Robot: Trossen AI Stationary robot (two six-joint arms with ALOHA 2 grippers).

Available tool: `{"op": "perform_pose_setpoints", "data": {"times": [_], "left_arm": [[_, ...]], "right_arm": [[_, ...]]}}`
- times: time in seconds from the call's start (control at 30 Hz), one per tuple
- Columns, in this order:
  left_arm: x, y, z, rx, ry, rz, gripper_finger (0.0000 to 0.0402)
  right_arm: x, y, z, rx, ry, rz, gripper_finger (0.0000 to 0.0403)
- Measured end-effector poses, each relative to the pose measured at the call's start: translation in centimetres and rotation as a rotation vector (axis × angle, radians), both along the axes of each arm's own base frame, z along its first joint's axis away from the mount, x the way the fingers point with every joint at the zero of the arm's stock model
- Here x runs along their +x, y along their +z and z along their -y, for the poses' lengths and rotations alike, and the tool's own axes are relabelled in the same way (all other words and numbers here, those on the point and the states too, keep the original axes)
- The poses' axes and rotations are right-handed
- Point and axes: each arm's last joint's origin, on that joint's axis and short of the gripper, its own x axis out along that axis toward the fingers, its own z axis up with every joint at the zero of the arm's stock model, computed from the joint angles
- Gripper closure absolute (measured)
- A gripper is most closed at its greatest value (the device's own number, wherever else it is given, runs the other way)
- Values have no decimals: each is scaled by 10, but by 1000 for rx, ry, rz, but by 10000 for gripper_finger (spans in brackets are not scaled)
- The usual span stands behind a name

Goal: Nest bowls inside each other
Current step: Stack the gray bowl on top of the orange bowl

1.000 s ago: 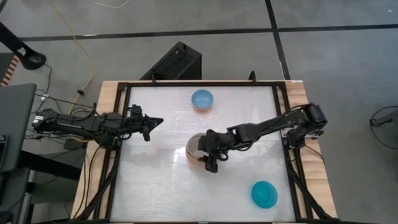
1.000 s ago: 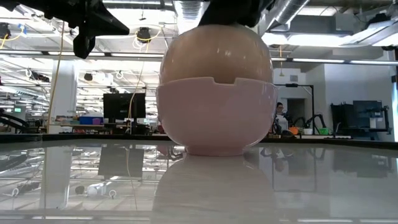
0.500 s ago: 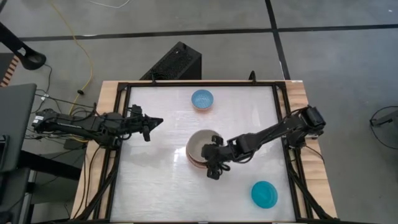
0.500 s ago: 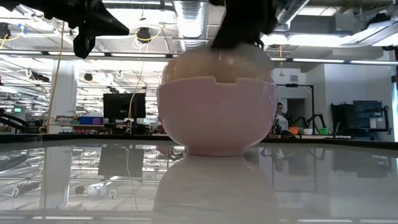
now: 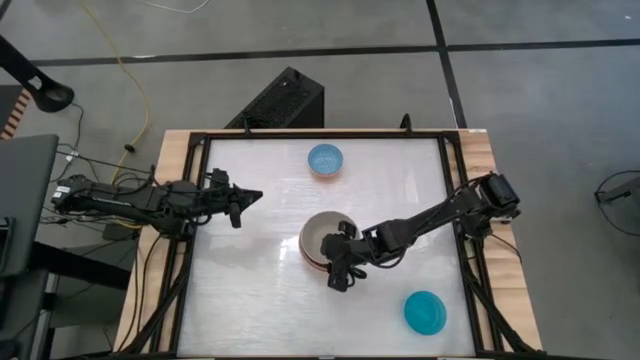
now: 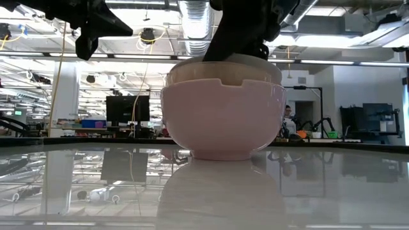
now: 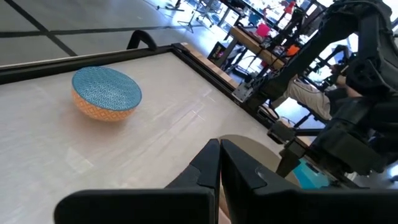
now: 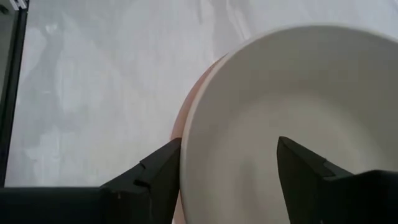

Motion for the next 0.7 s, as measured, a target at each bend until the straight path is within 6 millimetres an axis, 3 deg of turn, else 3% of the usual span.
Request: {"op": "perform_pose_setpoints", "data": {"times": [0.33,0.7], "left_arm": [[0,0,0,-1,-11,-1,401],[0,0,0,8,-13,-5,401]], "right_arm": [[-1,1,-3,54,-36,0,182],[2,13,-6,34,-16,39,298]]}}
